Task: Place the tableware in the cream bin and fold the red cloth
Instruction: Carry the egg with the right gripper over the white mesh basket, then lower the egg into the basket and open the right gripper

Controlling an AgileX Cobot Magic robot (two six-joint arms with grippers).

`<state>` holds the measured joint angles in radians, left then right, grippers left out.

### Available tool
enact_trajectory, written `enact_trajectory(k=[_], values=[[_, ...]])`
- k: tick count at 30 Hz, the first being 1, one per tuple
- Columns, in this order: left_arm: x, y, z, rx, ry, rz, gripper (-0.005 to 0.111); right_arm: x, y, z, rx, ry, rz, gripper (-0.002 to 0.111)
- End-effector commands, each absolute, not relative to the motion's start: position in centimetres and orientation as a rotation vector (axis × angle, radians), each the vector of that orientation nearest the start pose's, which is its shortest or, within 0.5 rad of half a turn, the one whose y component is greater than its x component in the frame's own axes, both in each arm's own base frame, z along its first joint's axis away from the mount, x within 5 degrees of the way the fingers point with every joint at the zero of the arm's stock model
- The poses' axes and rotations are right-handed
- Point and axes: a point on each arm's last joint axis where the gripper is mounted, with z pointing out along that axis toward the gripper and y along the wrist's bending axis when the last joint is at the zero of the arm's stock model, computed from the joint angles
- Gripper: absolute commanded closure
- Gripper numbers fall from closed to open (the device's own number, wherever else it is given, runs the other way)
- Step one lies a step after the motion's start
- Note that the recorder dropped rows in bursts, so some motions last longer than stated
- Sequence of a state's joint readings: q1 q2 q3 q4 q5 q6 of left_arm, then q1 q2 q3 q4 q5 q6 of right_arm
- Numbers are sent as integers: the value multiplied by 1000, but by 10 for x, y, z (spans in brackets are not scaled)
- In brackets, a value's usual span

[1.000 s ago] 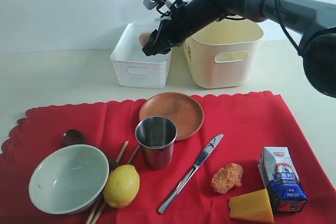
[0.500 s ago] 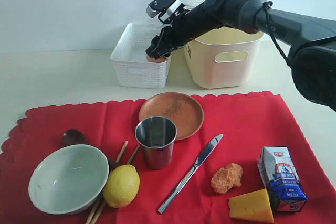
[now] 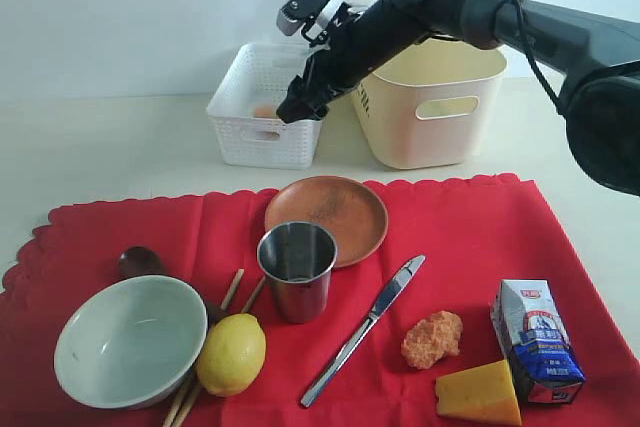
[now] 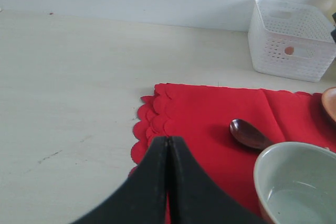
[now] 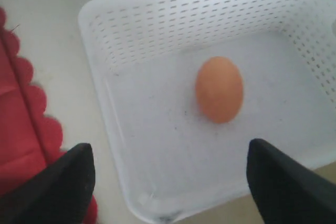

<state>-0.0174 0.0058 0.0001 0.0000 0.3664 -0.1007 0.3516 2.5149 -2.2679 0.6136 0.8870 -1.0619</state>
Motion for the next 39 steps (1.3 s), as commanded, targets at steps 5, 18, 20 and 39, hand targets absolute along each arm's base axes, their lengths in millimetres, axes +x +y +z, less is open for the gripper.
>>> enact_trajectory(k=[5, 18, 20, 39], values=[[53, -1, 181, -80, 1841, -83, 106, 490, 233, 178, -1491, 2001, 487, 33], [53, -1, 181, -80, 1841, -83, 106, 487, 215, 172, -1516, 2229, 298, 33], [53, -1, 181, -80, 1841, -83, 106, 486, 216, 179, -1509, 2219, 307, 33], [53, -1, 181, -80, 1841, -83, 106, 477, 265, 163, -1547, 2134, 57, 43]])
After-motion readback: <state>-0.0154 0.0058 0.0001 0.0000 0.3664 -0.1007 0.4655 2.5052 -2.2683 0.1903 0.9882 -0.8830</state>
